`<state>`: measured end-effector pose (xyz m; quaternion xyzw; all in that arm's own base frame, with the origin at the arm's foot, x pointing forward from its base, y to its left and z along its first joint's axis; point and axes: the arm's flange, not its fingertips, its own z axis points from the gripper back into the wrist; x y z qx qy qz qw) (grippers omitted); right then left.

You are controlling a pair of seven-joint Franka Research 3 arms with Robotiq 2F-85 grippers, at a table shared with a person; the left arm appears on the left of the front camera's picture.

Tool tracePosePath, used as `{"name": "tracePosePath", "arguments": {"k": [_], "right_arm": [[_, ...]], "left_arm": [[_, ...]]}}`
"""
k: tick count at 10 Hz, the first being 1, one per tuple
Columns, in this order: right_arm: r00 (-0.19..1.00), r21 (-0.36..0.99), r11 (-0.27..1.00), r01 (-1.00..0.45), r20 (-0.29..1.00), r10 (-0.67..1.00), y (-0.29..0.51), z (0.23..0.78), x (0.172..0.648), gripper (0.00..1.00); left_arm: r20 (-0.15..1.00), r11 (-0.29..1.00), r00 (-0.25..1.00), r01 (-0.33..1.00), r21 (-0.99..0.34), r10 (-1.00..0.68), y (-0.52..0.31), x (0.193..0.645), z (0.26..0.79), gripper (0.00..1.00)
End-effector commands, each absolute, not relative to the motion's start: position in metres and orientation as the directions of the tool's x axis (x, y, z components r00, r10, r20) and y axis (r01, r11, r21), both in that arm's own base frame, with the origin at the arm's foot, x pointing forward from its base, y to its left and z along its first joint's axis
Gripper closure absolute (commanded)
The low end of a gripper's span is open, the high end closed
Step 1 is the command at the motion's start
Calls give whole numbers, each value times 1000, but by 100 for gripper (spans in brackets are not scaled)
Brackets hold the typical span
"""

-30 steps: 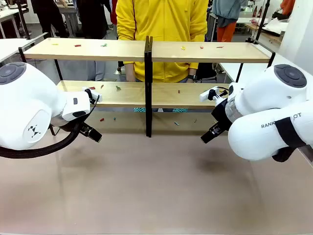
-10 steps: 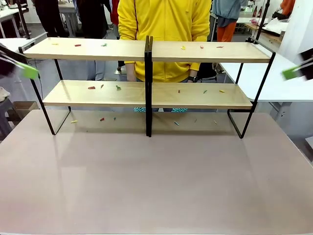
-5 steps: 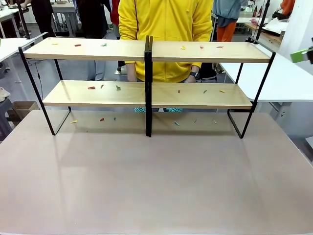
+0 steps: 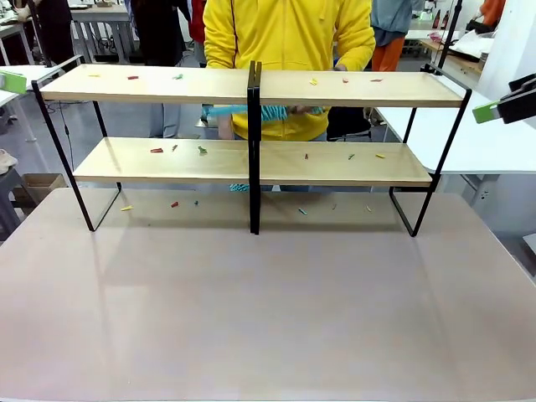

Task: Clean the shelves.
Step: Pick up the Duster when the human hands it over.

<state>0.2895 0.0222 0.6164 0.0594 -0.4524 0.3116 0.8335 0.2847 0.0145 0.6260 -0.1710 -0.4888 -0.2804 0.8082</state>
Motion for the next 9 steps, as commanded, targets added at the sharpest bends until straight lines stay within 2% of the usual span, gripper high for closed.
{"name": "tracePosePath", "arguments": {"k": [1, 2, 3, 7, 9], "right_arm": [[362, -198, 787, -585, 804, 471, 20, 553, 263, 0], [363, -195, 792, -578, 808, 463, 20, 552, 264, 0], [365, -194, 789, -583, 805, 467, 19, 551, 265, 0], [372, -211, 801, -561, 800, 471, 20, 549, 267, 0], [311, -215, 823, -525, 852, 421, 22, 556, 264, 0]], "left_arm": [[874, 825, 391, 565, 18, -287, -5, 235, 540, 0], [859, 821, 406, 570, 29, -312, -2, 240, 542, 0], [881, 790, 374, 613, 0, -290, 14, 286, 624, 0], [881, 790, 374, 613, 0, -290, 14, 286, 624, 0], [881, 790, 374, 613, 0, -290, 14, 286, 624, 0]]}}
